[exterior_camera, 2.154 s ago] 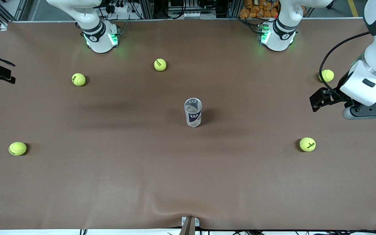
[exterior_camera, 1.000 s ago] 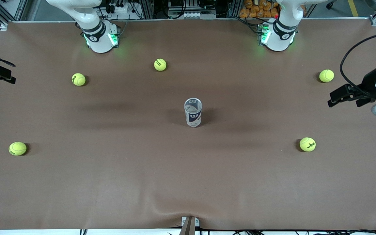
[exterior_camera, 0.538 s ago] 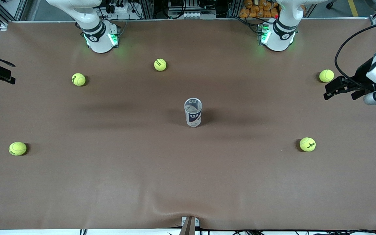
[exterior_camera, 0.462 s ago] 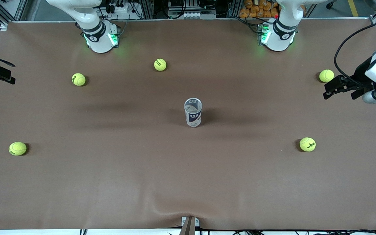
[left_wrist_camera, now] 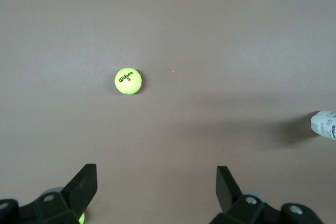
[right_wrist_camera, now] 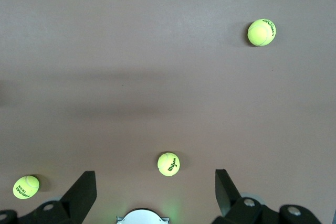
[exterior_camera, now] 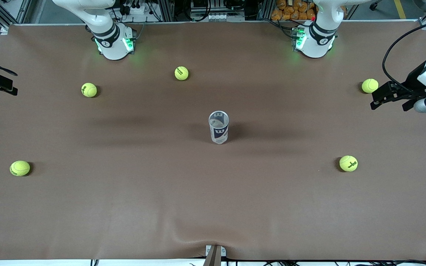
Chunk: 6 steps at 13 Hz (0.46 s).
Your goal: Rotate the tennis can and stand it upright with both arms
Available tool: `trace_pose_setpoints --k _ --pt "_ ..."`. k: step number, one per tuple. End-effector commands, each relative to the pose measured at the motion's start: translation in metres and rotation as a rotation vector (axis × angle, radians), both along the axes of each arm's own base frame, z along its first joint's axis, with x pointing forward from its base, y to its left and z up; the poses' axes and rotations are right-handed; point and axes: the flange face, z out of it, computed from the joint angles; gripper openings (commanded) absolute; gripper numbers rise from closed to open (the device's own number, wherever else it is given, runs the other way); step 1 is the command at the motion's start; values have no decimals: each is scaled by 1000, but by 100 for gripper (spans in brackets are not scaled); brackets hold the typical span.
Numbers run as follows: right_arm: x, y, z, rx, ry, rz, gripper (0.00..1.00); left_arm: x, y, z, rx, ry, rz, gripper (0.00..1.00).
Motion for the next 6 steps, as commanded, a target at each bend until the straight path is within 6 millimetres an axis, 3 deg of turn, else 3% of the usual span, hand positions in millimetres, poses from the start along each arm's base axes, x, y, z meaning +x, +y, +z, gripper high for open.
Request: trace_pose_setpoints --k 1,4,6 --pt "-1 -3 3 5 -10 -10 100 -9 -1 9 33 -7 -32 100" --pt "-2 -3 3 21 -11 -14 100 -7 -2 9 33 -8 -32 100" --pt "-2 -3 3 21 -11 -14 100 5 3 15 44 -30 -29 100"
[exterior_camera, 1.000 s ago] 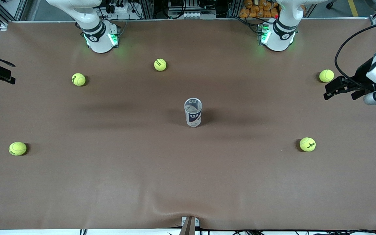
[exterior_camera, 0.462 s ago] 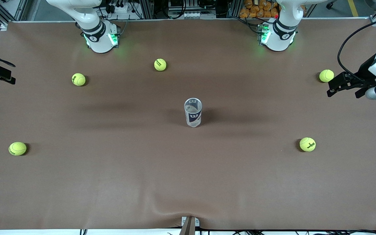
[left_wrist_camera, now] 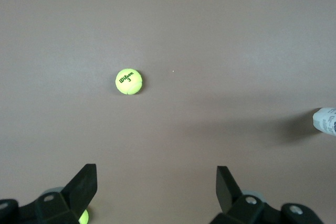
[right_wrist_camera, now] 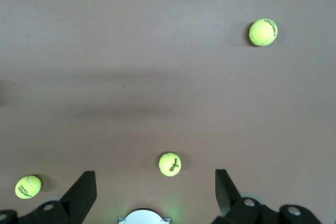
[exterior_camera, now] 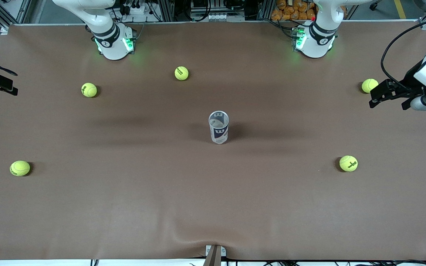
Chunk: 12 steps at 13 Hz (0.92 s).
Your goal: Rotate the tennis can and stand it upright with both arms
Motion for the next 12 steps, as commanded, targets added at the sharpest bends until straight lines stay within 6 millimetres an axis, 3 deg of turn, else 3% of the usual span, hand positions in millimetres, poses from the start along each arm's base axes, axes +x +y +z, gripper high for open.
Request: trace_pose_setpoints --k 1,3,7,12 --pt "-2 -3 3 14 -10 -13 100 4 5 10 37 -13 -14 100" --pt "-2 -3 3 14 -10 -13 100 4 -3 11 37 -16 -23 100" --pt "-2 -3 3 15 -8 -11 100 5 8 10 38 -15 -15 100" --pt "-3 -2 4 14 -10 -7 100 5 -1 18 25 -30 -30 100"
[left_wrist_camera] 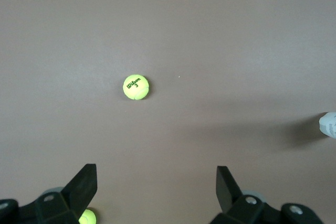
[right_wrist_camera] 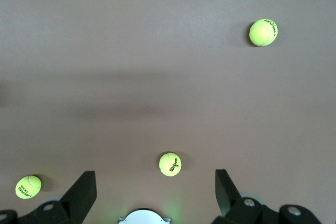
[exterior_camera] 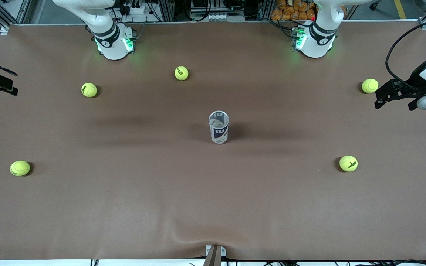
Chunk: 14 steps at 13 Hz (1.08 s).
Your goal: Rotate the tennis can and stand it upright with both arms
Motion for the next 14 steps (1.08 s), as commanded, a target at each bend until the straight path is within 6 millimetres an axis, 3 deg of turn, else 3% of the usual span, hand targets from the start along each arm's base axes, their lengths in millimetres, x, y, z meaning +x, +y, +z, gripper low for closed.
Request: trace_pose_setpoints --k 1,7,9,14 --pt "-3 -1 5 14 -11 -6 100 3 -1 9 10 -11 -22 100" --pt "-4 -1 5 16 -5 -2 100 4 11 9 5 -9 15 100" --pt "-2 -2 4 15 -11 0 100 4 27 11 8 -12 64 100" --pt "-1 -2 4 15 -11 0 100 2 21 10 16 -1 130 100"
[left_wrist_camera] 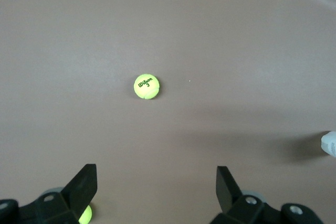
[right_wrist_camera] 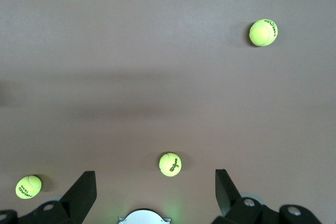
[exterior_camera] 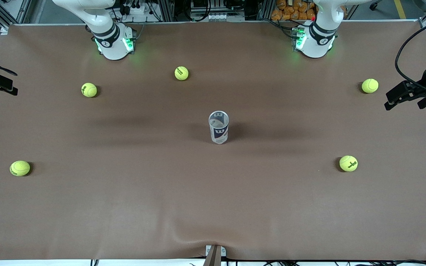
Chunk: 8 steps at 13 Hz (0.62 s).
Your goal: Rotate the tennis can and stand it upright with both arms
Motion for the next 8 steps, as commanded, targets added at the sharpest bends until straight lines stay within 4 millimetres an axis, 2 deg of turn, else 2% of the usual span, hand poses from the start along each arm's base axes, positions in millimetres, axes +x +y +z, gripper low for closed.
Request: trace_pose_setpoints --k 1,3,8 --pt "-1 -2 3 14 -10 0 100 0 -10 7 23 2 -1 100" --pt "-2 -2 2 14 -7 -2 100 -2 -18 7 24 8 -16 100" --pt "-2 -3 4 14 -10 -2 100 -2 -10 6 27 14 -36 100"
